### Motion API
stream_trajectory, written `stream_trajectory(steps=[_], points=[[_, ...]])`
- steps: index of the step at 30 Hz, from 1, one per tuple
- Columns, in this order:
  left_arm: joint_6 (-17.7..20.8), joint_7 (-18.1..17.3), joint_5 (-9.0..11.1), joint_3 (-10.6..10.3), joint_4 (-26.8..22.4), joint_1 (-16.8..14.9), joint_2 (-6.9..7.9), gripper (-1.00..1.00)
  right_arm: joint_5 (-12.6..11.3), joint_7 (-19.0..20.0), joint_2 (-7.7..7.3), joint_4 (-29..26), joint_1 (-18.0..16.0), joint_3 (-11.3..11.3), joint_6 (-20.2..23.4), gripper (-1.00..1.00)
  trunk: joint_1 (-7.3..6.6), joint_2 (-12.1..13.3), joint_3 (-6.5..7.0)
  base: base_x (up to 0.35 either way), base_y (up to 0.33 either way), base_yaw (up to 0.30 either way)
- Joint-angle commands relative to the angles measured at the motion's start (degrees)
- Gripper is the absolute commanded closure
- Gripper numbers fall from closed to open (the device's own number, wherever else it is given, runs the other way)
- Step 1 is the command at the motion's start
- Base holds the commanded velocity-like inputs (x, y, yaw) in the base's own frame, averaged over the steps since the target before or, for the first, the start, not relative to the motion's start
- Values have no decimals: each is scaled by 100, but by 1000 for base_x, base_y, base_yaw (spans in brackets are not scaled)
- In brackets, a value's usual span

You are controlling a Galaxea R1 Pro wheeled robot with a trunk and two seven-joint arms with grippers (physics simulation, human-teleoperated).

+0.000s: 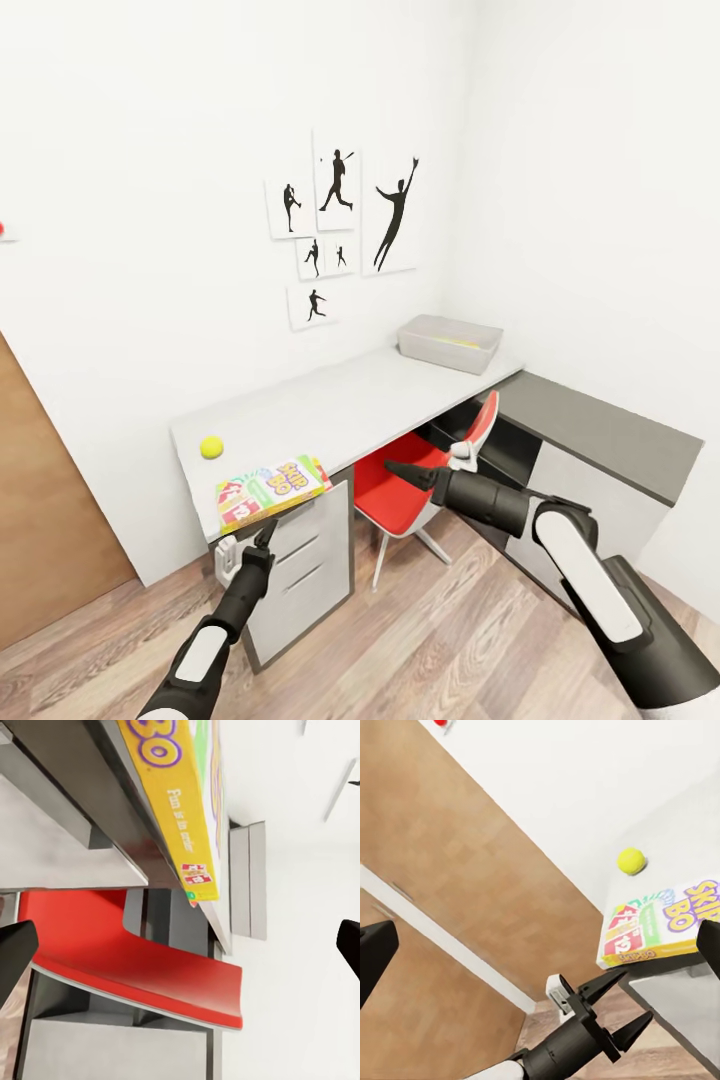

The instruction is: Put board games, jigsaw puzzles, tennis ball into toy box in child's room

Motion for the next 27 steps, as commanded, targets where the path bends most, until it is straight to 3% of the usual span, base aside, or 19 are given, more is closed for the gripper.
stream_trajectory(steps=[1,15,27], points=[[58,-20,37,30,-1,-6,-4,-100,3,44,14,2,7,-7,5,-100,1,-4,-7,144,0,0],[-51,-20,68,67,-1,-6,8,-100,49,106,71,9,91,-19,-51,-100,1,-4,-7,86,0,1],[-65,-20,68,45,1,-6,8,-100,58,110,78,9,94,6,-49,-100,1,-4,1,41,-42,149]])
